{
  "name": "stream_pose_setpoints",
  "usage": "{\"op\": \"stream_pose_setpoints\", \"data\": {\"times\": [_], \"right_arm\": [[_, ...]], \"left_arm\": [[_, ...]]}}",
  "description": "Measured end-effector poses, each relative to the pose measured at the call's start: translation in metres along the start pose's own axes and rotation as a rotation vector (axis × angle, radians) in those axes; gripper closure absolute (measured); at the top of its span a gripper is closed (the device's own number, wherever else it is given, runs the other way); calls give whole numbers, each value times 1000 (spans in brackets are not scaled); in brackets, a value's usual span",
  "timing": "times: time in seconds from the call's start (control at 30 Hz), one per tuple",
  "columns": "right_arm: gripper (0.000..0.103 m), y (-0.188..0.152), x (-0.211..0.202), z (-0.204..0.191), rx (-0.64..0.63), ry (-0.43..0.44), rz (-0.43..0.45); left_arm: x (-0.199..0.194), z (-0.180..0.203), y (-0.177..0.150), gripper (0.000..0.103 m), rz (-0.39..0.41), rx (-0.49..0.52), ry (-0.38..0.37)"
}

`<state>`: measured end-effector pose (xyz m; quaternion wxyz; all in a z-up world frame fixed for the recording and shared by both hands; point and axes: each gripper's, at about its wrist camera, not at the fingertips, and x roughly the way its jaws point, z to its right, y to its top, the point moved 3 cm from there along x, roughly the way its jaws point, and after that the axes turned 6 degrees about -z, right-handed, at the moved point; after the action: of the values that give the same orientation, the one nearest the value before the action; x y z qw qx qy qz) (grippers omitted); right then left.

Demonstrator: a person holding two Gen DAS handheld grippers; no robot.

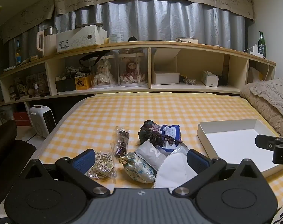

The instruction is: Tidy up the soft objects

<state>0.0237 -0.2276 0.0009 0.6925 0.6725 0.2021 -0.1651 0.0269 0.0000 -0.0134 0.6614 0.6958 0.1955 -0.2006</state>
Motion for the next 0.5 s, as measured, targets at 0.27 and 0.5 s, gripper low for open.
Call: {"op": "stream_pose_setpoints", "data": {"times": [0.27,0.5], "right_arm": [[0,0,0,-1,-1,-1,-2],[0,-1,0,-1,-2,-1,-2]], "left_arm": [[0,0,0,0,-1,1,0],[0,0,0,0,-2,0,0]]}}
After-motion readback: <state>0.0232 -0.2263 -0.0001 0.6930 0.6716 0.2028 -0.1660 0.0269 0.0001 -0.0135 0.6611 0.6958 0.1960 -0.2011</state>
